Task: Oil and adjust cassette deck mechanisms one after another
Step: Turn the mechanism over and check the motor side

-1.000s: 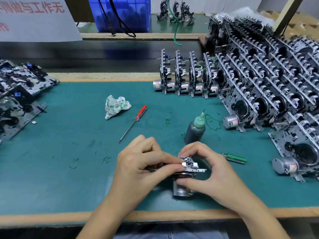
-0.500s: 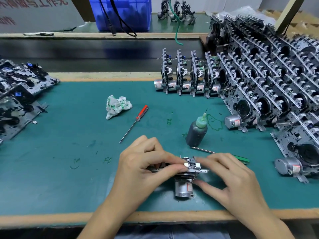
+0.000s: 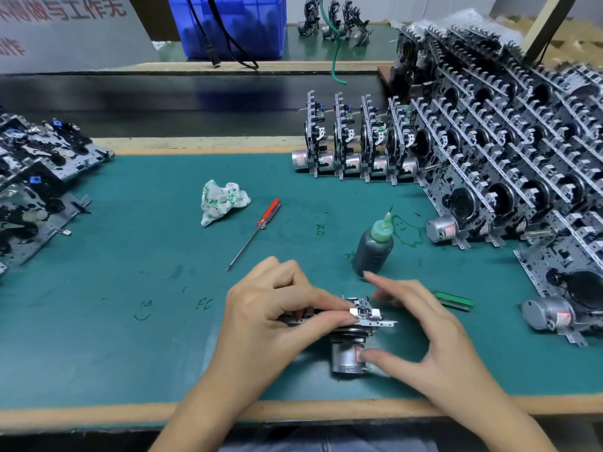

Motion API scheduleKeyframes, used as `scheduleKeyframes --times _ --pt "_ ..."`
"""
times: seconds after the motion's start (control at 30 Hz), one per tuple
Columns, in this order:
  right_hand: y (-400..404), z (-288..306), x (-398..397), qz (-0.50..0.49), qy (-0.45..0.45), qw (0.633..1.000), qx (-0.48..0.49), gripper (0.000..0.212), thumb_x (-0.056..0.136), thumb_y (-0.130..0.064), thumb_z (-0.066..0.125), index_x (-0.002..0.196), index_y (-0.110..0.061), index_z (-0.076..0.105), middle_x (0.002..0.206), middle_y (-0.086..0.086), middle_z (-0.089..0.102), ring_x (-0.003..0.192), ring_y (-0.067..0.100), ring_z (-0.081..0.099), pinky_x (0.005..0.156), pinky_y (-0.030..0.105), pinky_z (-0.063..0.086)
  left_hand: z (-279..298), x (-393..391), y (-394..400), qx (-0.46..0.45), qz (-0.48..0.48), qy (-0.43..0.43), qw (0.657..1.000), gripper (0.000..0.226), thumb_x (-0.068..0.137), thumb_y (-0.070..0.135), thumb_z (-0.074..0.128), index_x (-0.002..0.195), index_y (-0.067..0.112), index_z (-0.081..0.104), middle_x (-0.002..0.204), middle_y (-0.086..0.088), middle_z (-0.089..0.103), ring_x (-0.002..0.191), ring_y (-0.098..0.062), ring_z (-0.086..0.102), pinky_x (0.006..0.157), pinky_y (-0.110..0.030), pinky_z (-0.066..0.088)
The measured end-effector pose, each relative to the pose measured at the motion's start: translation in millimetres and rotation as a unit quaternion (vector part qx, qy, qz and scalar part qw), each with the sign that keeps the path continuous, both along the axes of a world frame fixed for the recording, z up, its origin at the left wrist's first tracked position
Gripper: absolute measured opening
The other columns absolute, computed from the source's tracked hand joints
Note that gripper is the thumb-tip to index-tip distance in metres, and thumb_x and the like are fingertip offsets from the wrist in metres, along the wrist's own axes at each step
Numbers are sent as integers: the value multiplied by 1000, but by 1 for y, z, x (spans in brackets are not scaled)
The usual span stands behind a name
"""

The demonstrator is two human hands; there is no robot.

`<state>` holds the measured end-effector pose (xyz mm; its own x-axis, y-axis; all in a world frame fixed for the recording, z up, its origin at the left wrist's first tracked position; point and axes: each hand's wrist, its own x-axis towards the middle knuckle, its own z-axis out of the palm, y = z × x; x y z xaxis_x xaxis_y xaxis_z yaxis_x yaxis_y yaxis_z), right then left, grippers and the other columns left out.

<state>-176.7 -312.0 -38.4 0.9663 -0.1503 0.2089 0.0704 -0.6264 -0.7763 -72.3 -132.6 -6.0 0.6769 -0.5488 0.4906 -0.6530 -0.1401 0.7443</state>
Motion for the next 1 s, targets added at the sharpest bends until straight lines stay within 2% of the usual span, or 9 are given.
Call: scheduleKeyframes --times 0.07,0.13,0.27,0.4,0.47,0.63,0.83,0.9,1.0 --pt "5 4 7 24 1 996 81 62 67 -45 72 126 -46 51 111 -14 56 111 10 55 94 14 39 1 0 0 7 0 -4 1000 7 74 40 71 79 36 74 59 11 47 62 -6 42 60 -16 32" --pt "10 7 17 47 -8 992 120 54 68 -38 74 119 -43 56 111 -12 58 112 13 56 94 18 41 1 0 0 7 0 -4 1000 6 74 39 71 79 37 74 59 11 47 62 -6 42 60 -16 32" --pt "15 9 26 64 -16 987 149 32 66 -38 76 97 -37 65 109 -12 57 107 13 58 92 16 40 0 0 1 3 -2 4 1000 9 73 40 72 79 33 75 59 9 46 61 -6 42 58 -16 32" --pt "15 8 25 48 -17 987 152 36 64 -40 77 98 -36 66 111 -15 56 111 13 57 94 18 41 0 1 0 4 2 2 1000 9 72 39 72 78 33 75 60 9 47 62 -4 41 59 -15 32" --pt "15 8 23 44 -18 987 156 35 63 -39 77 95 -35 66 107 -15 57 107 12 58 92 18 42 -1 1 0 4 2 0 1000 8 73 40 72 78 34 75 60 10 47 62 -4 41 59 -14 32" --pt "13 9 23 45 -15 987 151 32 63 -37 77 93 -37 66 100 -13 58 97 10 61 85 14 43 -1 1 0 5 0 3 1000 12 74 42 71 82 34 74 60 9 47 62 -7 42 58 -17 32" --pt "13 10 24 46 -5 988 145 28 63 -39 77 89 -36 68 99 -13 60 97 9 61 85 12 41 -1 1 -1 1 6 4 1000 16 74 42 71 87 34 73 59 8 47 61 -8 42 57 -19 33" --pt "12 12 20 46 -1 993 112 33 65 -41 75 97 -38 66 102 -16 61 102 9 59 87 12 40 -1 0 0 0 4 8 1000 18 74 41 71 90 34 72 60 8 48 61 -7 43 58 -18 33" --pt "5 16 12 49 39 998 -8 52 68 -53 69 118 -47 57 112 -24 57 113 3 51 93 13 36 -1 -1 -1 -3 6 11 1000 14 73 40 72 84 33 74 59 9 47 61 -7 42 59 -17 32"
